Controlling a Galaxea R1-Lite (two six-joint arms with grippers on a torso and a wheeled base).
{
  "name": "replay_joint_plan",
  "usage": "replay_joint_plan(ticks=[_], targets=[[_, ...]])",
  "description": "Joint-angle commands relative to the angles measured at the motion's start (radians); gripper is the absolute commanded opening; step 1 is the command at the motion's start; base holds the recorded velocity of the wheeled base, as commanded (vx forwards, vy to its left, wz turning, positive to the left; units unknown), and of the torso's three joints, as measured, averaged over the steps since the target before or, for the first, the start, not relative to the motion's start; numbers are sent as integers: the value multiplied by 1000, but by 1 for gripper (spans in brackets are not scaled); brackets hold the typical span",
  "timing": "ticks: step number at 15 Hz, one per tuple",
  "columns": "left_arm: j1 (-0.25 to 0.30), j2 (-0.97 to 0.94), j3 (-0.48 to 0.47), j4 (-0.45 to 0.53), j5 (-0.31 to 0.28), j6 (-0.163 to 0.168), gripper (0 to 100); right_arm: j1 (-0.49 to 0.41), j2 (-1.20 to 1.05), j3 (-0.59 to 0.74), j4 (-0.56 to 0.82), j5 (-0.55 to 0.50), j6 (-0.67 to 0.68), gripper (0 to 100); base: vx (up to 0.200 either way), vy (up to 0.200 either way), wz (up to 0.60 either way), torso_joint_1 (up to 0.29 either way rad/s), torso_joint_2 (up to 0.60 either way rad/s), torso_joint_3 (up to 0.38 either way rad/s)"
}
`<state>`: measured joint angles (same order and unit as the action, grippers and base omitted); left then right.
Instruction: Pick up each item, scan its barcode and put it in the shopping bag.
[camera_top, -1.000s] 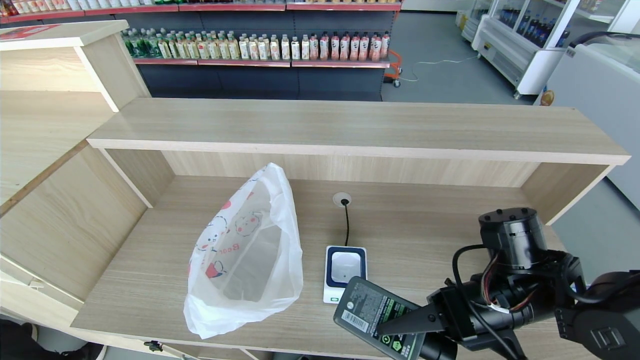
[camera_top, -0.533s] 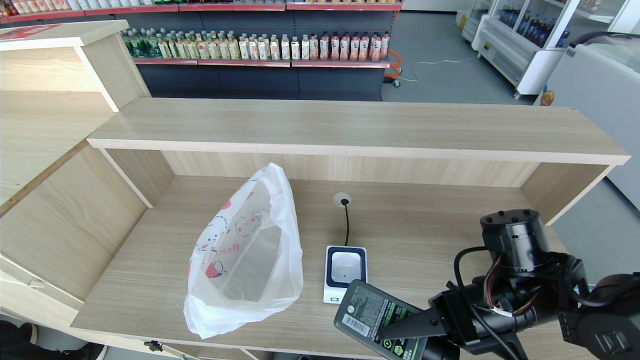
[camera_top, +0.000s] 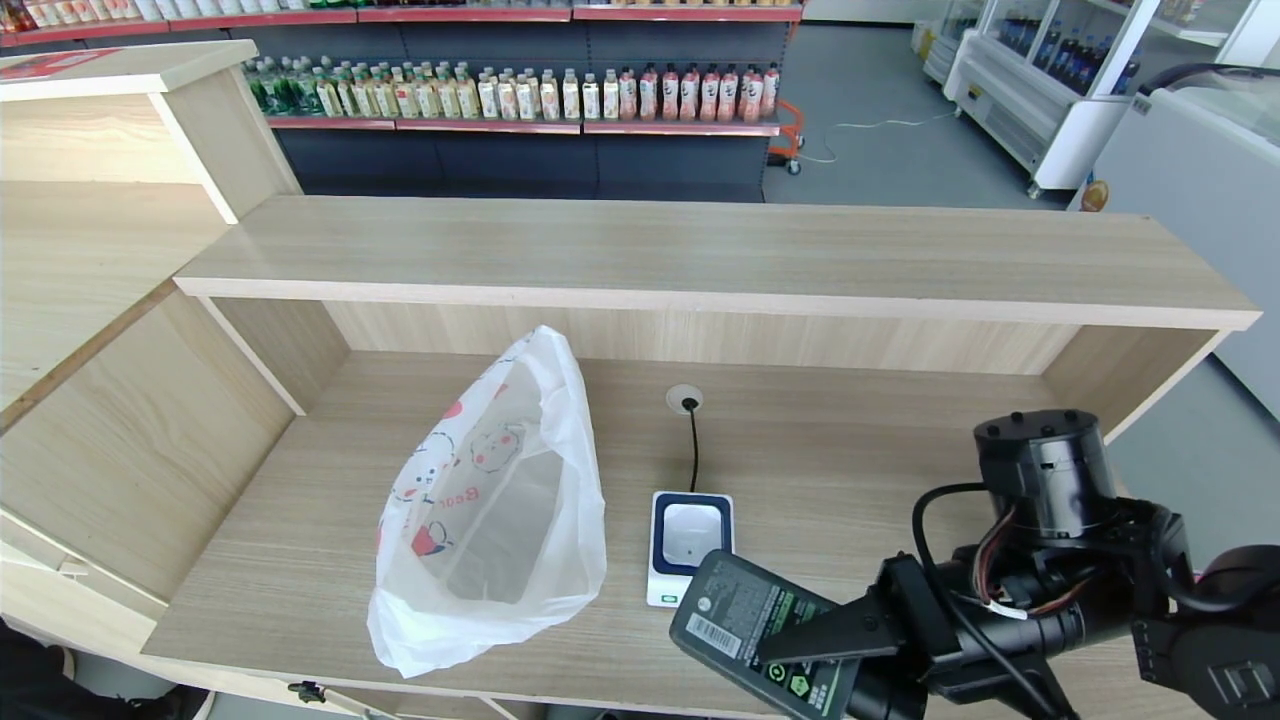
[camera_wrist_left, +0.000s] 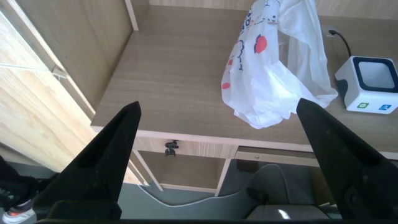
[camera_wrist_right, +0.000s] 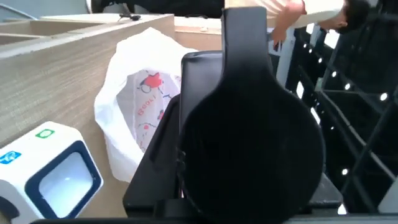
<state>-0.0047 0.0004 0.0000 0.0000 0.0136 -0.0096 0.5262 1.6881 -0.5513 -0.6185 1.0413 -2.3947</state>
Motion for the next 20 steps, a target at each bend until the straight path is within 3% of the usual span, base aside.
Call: replay_joint_plan(ticks=[1,2,4,5,7,8,11,14,15,16,18,20], targets=[[0,0,0,0,0,-1,100,-15,-100,19,0,-23,266,0,0,0,0,0,0,0],[0,0,0,0,0,-1,100,-41,-202,50,-10,-92,439,0,0,0,0,0,0,0],[0,0,0,0,0,0,100,-199,-485,148,6,-305,779,0,0,0,0,0,0,0],[0,0,0,0,0,0,100,-209,-574,165,49,-406,999,0,0,0,0,0,0,0],[0,0,0,-2,0,0,100,-218,-573,145,74,-415,1171,0,0,0,0,0,0,0],[0,0,0,0,0,0,100,-291,-558,129,72,-420,1368,0,0,0,0,0,0,0],[0,0,0,0,0,0,100,-385,-548,171,91,-457,1847,0,0,0,0,0,0,0],[0,0,0,0,0,0,100,-377,-525,240,154,-461,2281,0,0,0,0,0,0,0],[0,0,0,0,0,-1,100,-368,-522,241,161,-458,2366,0,0,0,0,0,0,0],[0,0,0,0,0,-1,100,-347,-519,231,164,-455,2563,0,0,0,0,0,0,0],[0,0,0,0,0,0,100,-324,-490,215,164,-455,2723,0,0,0,0,0,0,0],[0,0,0,0,0,0,100,-321,-456,215,164,-454,2728,0,0,0,0,0,0,0]])
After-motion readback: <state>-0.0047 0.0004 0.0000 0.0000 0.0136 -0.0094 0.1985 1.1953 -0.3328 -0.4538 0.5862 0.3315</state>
